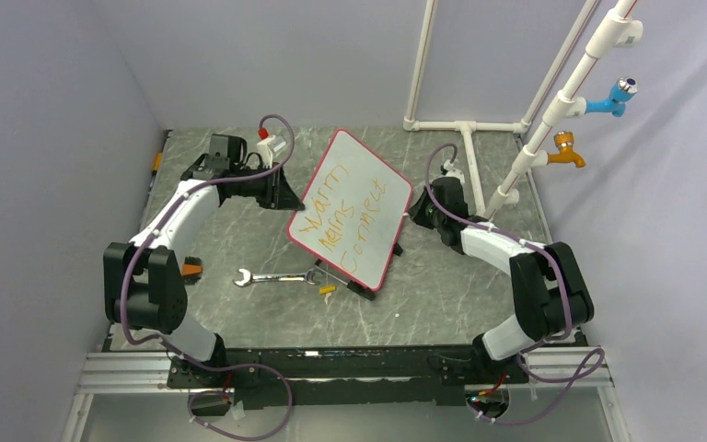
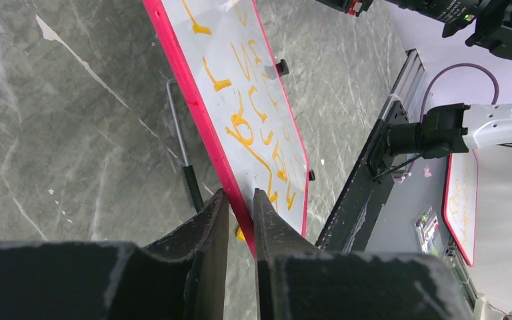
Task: Write a sentence on the whiteboard
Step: Pick up the whiteboard from the whiteboard stand.
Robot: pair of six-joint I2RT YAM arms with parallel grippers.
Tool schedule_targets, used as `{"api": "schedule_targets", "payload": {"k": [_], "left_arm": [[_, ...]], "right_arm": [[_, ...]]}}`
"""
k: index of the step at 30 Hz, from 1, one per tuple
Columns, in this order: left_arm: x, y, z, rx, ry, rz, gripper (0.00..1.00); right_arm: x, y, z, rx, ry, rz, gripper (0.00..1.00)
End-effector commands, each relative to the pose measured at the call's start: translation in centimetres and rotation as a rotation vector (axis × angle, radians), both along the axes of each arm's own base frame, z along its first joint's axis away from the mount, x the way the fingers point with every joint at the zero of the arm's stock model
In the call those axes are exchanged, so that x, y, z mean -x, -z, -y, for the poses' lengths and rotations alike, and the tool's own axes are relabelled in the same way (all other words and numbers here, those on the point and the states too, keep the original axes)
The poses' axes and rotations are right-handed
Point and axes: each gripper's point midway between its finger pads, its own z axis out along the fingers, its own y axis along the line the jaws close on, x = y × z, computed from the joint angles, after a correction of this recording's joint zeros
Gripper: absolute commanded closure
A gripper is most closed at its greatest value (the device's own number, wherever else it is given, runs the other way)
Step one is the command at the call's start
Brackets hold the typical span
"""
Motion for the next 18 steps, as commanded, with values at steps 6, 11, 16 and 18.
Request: {"api": "schedule_targets", "payload": {"k": [6,11,16,18], "left_arm": [[0.2,-0.6,1.6,0.072,0.068,0.011,0.76],[0.0,0.1,1.9,0.085,0.078,-0.02,0.71],[0.1,1.0,2.4,0.087,0.093,-0.054,0.67],[0.1,1.3,2.7,0.085,0.098,-0.064,0.66]], "right_arm": [[0.4,1.3,-0.2,-0.024,-0.005,-0.014,1.0],[0.6,1.8,-0.4,-0.033,-0.006,-0.023,1.0],[0.8,2.0,-0.4,-0.041,-0.007,-0.026,1.0],[0.9,2.1,-0.4,-0.043,-0.008,-0.028,1.0]]}}
